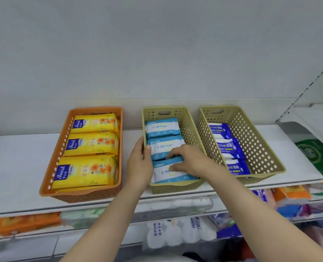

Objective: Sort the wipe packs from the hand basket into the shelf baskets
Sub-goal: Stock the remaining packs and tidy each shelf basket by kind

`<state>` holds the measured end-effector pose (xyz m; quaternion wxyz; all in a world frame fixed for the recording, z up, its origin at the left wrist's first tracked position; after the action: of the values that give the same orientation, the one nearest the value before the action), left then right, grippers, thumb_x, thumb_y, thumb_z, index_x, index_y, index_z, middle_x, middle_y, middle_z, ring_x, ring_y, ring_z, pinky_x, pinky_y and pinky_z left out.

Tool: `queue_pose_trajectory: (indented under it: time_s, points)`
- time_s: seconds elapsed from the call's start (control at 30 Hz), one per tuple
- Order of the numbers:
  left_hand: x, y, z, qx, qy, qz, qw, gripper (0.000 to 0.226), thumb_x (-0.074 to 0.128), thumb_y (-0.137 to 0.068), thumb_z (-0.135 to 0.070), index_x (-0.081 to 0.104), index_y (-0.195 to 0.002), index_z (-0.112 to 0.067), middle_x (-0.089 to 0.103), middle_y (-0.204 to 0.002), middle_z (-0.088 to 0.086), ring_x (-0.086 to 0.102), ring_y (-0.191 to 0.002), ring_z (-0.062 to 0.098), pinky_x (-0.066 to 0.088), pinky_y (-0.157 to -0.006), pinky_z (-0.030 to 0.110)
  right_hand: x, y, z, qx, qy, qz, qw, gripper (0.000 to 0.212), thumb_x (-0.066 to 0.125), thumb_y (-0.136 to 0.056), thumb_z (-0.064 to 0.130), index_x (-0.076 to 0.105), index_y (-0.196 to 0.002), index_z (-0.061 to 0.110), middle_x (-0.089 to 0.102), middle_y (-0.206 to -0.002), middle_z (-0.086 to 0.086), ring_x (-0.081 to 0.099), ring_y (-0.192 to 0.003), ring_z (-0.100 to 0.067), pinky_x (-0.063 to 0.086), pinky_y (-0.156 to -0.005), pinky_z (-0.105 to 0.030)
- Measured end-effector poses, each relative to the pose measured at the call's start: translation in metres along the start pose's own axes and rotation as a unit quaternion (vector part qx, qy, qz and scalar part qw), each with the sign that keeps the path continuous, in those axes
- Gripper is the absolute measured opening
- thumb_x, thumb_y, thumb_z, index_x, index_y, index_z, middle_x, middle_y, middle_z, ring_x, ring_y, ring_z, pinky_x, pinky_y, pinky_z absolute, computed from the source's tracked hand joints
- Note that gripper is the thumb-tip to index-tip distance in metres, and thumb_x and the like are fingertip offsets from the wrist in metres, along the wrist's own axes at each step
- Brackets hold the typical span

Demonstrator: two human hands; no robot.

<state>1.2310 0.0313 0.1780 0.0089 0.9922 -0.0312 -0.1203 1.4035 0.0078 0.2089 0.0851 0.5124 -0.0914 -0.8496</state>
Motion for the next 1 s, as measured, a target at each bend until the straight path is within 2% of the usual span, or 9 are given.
queue_pose_trajectory:
  time_s: [0.13,0.2,0.3,0.4,0.57,0.67,0.77,0.9,1.0]
  points:
    - [-0.001,0.001,0.003,-0.004,0.002,0.010,1.000,0.033,0.039,-0.103,-0.028,0.049,-0.133,-0.037,0.064,-0.116,-0.013,0.061,-0.095,-0.003,0.057,-0.077,0.031,0.003,0.006,0.004,-0.022,0.113,-0.079,0.990,0.055,0.076,-0.079,0.044,0.058,-0.131,0.034,0.049,-0.118,0.001,0.042,-0.118,-0.020,0.039,-0.099,-0.034]
    - [-0.002,0.001,0.002,-0.011,0.002,0.016,1.000,0.033,0.038,-0.104,-0.029,0.048,-0.134,-0.037,0.063,-0.115,-0.012,0.062,-0.096,0.001,0.059,-0.078,0.036,0.005,0.007,0.003,-0.035,0.173,-0.100,0.979,0.067,0.072,-0.081,0.048,0.046,-0.141,0.033,0.045,-0.133,0.000,0.037,-0.128,-0.022,0.038,-0.103,-0.038]
    - [-0.001,0.001,0.000,-0.014,-0.007,0.014,1.000,0.036,0.038,-0.104,-0.031,0.044,-0.139,-0.035,0.062,-0.120,-0.010,0.063,-0.096,0.003,0.059,-0.074,0.033,0.009,0.002,0.000,-0.030,0.177,0.024,0.984,0.071,0.057,-0.095,0.045,0.022,-0.154,0.031,0.013,-0.164,0.001,0.008,-0.151,-0.021,0.021,-0.120,-0.043]
    - [0.000,0.002,0.000,-0.023,-0.007,0.007,1.000,0.038,0.038,-0.104,-0.033,0.042,-0.142,-0.036,0.059,-0.118,-0.012,0.061,-0.090,-0.003,0.055,-0.063,0.019,0.007,-0.006,-0.004,-0.021,0.170,0.094,0.981,0.073,0.053,-0.098,0.042,0.011,-0.157,0.029,-0.001,-0.165,0.000,-0.003,-0.152,-0.020,0.011,-0.123,-0.041]
    - [-0.002,0.006,-0.006,-0.029,-0.019,0.005,0.999,0.040,0.038,-0.104,-0.032,0.041,-0.144,-0.033,0.060,-0.121,-0.010,0.058,-0.090,-0.008,0.047,-0.055,0.007,0.010,-0.007,-0.007,-0.028,0.178,0.082,0.980,0.073,0.052,-0.098,0.044,0.011,-0.156,0.029,-0.001,-0.165,0.000,-0.001,-0.152,-0.020,0.016,-0.122,-0.043]
    - [-0.001,0.009,-0.013,-0.020,-0.048,-0.011,0.999,0.037,0.039,-0.104,-0.029,0.045,-0.140,-0.029,0.060,-0.112,-0.011,0.055,-0.080,-0.014,0.041,-0.051,0.001,0.010,-0.006,-0.006,-0.034,0.185,0.078,0.979,0.071,0.049,-0.099,0.045,0.012,-0.156,0.027,0.001,-0.165,-0.001,0.000,-0.152,-0.021,0.018,-0.121,-0.045]
    - [-0.002,0.013,-0.023,-0.020,-0.105,-0.018,0.994,0.037,0.041,-0.104,-0.027,0.046,-0.140,-0.024,0.062,-0.118,-0.004,0.056,-0.080,-0.005,0.041,-0.052,0.004,0.004,-0.006,-0.003,-0.046,0.182,0.078,0.979,0.071,0.054,-0.096,0.044,0.020,-0.155,0.024,0.012,-0.164,-0.005,0.012,-0.149,-0.025,0.021,-0.120,-0.043]
    - [-0.023,0.026,-0.042,-0.011,-0.166,-0.021,0.986,0.043,0.047,-0.102,-0.025,0.042,-0.144,-0.016,0.054,-0.140,0.006,0.054,-0.121,0.018,0.039,-0.086,0.019,-0.012,-0.007,0.013,-0.073,0.175,0.045,0.981,0.056,0.059,-0.094,0.038,0.043,-0.144,0.018,0.043,-0.147,-0.006,0.041,-0.133,-0.025,0.037,-0.106,-0.036]
    - [-0.068,0.041,-0.063,0.035,-0.242,-0.058,0.968,0.046,0.055,-0.097,-0.027,0.047,-0.140,-0.014,0.055,-0.139,0.007,0.051,-0.127,0.022,0.040,-0.097,0.028,-0.027,-0.005,0.046,-0.090,0.191,0.000,0.977,0.051,0.057,-0.095,0.037,0.048,-0.141,0.018,0.047,-0.145,-0.008,0.044,-0.132,-0.027,0.042,-0.103,-0.039]
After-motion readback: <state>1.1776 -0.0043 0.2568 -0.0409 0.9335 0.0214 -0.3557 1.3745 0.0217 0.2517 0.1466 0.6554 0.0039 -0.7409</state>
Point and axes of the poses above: each hand's wrist, its own y-axis away from the middle knuckle, its own x-axis out of the palm, z = x × y, the point moved 1 cm from there along -y, towards the middle knuckle
